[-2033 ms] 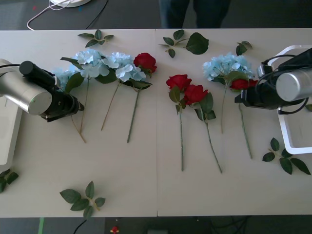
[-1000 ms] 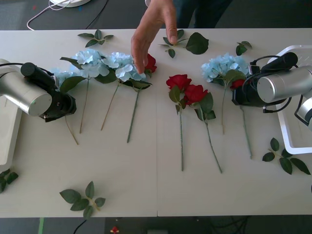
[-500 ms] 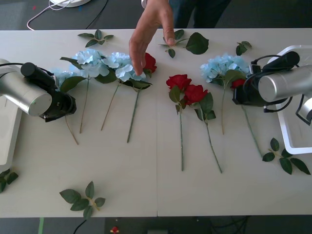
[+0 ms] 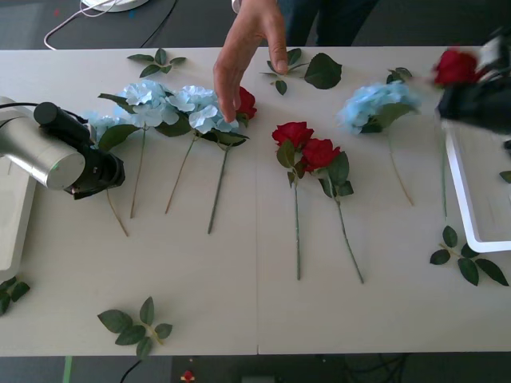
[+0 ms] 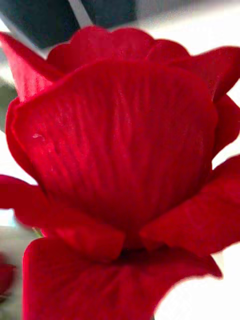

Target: Place the red flowers into the right box and the blue flowers into the left box. If a person shows an open palm, hand one flower to the person first, then continue sorting.

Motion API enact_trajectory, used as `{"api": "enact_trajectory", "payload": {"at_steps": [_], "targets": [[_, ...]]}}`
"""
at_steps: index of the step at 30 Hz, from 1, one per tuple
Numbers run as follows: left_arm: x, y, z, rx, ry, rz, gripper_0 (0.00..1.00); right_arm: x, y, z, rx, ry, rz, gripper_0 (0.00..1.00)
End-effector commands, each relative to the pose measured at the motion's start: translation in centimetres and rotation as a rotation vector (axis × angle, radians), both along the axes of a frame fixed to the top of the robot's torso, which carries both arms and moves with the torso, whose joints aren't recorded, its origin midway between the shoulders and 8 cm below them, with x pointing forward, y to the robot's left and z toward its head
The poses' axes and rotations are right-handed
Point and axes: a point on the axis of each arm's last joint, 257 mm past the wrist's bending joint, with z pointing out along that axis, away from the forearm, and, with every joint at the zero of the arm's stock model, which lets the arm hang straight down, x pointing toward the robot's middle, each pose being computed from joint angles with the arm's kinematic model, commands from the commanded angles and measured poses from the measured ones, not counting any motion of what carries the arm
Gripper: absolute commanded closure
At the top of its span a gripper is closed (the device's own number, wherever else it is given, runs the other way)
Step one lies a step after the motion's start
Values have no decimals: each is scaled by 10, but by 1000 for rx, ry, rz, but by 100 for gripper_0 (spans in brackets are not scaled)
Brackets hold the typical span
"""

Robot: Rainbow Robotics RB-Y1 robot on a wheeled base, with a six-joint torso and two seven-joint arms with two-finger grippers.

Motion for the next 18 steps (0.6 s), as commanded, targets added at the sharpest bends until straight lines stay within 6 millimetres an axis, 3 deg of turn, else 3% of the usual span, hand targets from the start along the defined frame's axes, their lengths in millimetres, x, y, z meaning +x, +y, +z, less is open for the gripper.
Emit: {"api": "enact_trajectory", "payload": {"at_steps": [1,5,8,11,14,18], "targets": [[13,-12,11,-12,-29,9,100,-25,7,68,19,-237,76,100],[13,-12,11,-12,-29,9,100,-40,43,116,79,-461,149,100],[13,-12,11,-12,-29,9,100,-59,90,158,137,-614,238,100],[13,-12,11,-12,-29,9,100,-74,122,189,166,-706,302,100],[13,-12,11,-12,-29,9,100,-87,153,218,138,-792,371,100],[13,-12,11,-12,-29,9,100,-99,184,241,117,-865,436,100]]}}
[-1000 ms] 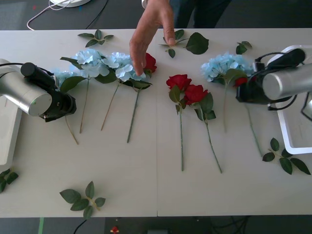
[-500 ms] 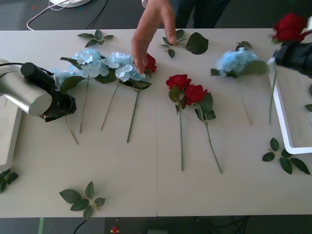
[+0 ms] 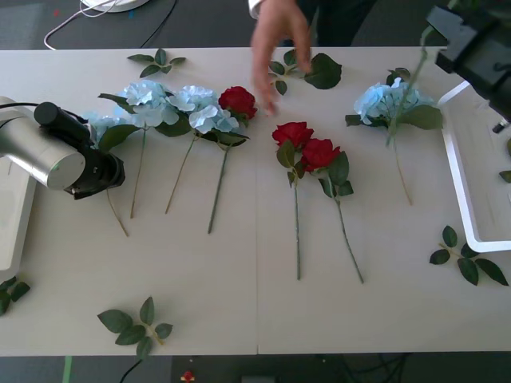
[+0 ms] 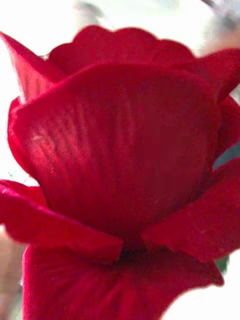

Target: Place the red flowers into the right box and the blue flowers into the left box. If a person shows an open palm, hand one flower to the person first, then continue sorting.

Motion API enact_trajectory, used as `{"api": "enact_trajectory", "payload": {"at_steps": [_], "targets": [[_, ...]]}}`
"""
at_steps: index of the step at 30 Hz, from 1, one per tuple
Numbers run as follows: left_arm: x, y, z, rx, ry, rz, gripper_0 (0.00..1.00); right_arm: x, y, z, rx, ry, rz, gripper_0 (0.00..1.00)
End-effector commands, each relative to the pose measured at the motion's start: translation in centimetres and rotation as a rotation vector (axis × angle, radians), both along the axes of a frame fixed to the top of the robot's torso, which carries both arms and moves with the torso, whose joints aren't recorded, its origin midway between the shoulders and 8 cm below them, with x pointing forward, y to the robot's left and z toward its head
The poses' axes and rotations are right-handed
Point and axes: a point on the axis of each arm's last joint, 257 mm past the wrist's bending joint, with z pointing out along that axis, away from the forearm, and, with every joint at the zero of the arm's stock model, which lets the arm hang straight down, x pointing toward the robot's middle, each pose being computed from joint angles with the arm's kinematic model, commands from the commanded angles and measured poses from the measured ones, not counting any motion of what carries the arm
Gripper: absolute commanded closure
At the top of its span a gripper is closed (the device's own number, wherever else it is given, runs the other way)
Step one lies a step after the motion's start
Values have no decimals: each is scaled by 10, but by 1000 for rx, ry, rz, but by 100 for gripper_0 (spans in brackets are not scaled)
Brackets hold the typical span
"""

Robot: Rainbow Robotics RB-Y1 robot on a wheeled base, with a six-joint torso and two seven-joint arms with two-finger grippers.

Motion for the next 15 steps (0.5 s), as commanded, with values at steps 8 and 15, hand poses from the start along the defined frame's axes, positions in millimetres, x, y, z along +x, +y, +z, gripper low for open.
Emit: {"api": "enact_trajectory", "payload": {"at_steps": [8,15], "targets": [[13,-12,12,-12,-29,9,100,-11,90,76,-133,-298,105,100],[13,-12,12,-12,-29,9,100,1,109,74,-191,-348,96,100]]}}
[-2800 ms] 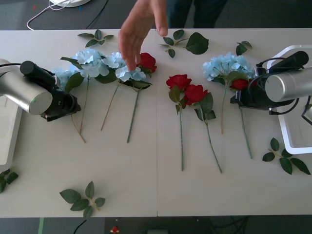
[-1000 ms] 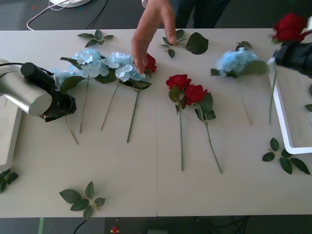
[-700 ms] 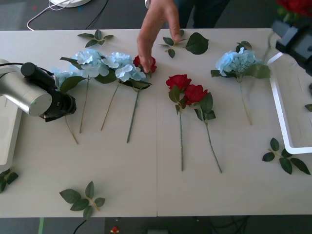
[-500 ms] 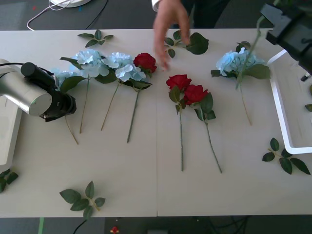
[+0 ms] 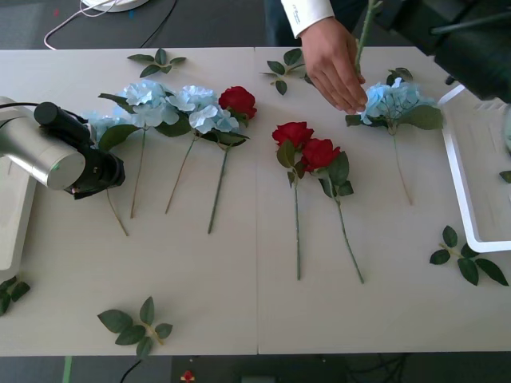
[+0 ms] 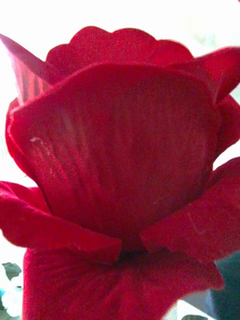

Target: Place the red flowers into the right box and the blue flowers into the left box. If a person shows an open palm, hand one flower to the person first, then continue sorting.

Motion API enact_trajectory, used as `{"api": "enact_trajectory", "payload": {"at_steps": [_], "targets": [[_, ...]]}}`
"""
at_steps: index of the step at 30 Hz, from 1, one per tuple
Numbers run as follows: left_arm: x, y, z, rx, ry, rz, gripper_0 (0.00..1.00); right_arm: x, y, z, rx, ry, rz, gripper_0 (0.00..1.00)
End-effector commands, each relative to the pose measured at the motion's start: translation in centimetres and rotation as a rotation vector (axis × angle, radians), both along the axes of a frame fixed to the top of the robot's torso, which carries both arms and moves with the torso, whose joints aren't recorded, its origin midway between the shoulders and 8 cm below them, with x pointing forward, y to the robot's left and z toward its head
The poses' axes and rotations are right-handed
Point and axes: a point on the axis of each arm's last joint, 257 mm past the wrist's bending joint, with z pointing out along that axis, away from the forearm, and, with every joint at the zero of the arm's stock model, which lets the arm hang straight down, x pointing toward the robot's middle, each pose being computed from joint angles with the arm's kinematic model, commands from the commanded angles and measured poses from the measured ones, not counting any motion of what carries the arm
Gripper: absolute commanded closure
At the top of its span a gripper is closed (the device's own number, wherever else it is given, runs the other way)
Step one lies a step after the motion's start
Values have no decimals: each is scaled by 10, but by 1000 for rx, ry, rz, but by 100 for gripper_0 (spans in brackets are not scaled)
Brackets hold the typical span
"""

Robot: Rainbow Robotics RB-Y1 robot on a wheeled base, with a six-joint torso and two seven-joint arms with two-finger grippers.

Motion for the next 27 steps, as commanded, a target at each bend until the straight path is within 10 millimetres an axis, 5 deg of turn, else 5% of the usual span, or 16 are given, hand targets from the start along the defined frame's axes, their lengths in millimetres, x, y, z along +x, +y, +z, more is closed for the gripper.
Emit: {"api": "enact_trajectory", "payload": {"at_steps": [1,8,9,10,11,21,27], "targets": [[13,-12,11,-12,-29,9,100,-1,18,18,6,-58,20,100],[13,-12,11,-12,-29,9,100,-2,23,13,15,-43,32,97],[13,-12,11,-12,-29,9,100,-1,23,12,15,-40,32,43],[13,-12,11,-12,-29,9,100,-1,23,12,16,-39,31,10],[13,-12,11,-12,-29,9,100,0,22,12,14,-41,26,0],[13,-12,11,-12,-29,9,100,2,18,2,35,0,31,0],[13,-12,11,-12,-29,9,100,5,4,-22,7,69,14,0]]}}
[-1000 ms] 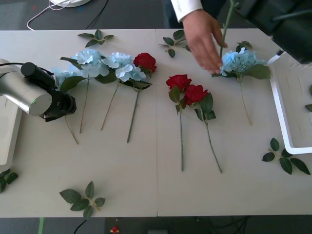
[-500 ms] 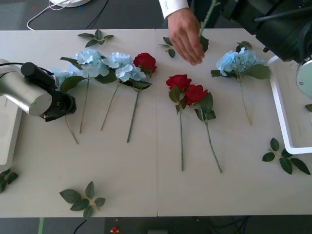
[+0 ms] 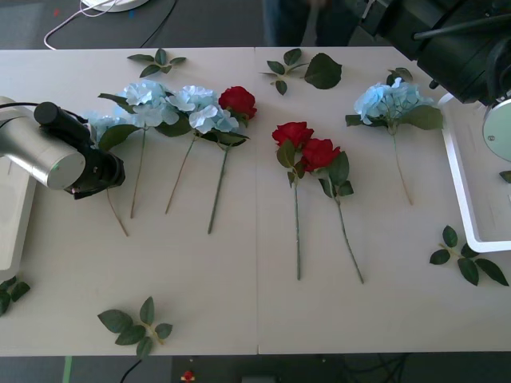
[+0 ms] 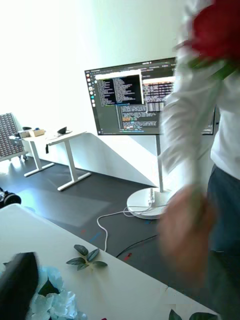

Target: Place the red flowers into the right box and the blue flowers into the left box. If a person shows an open palm, hand one flower to the person first, then continue sorting.

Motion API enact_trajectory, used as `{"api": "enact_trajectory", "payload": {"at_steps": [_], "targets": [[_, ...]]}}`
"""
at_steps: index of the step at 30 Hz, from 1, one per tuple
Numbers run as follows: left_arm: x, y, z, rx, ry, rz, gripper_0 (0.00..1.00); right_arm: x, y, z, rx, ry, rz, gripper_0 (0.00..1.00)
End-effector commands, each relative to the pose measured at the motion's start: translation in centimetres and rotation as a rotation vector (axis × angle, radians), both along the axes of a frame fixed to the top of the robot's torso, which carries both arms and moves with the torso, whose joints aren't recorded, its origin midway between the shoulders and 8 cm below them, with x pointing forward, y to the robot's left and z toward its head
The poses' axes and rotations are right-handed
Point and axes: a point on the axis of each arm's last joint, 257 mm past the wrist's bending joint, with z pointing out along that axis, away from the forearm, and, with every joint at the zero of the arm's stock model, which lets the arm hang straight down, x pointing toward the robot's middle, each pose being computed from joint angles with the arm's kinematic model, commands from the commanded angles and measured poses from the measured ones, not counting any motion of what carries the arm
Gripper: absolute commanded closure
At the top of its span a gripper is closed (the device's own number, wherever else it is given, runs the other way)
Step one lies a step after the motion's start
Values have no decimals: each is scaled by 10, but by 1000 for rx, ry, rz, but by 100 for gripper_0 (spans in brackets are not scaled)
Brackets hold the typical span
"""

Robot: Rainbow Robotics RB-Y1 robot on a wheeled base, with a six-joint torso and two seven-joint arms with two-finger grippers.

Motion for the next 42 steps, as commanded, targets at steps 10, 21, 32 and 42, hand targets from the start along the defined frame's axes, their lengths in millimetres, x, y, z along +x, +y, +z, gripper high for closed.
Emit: {"api": "enact_trajectory", "payload": {"at_steps": [10,21,32,42], "targets": [[25,9,25,9,-86,11,100,8,-82,-114,-182,495,-124,0],[15,67,150,106,15,-43,100,42,-221,-227,-373,874,-454,0],[-37,94,241,46,88,-244,100,96,-227,-288,-429,934,-572,0],[-96,170,251,21,10,-365,100,122,-202,-336,-412,964,-610,0]]}}
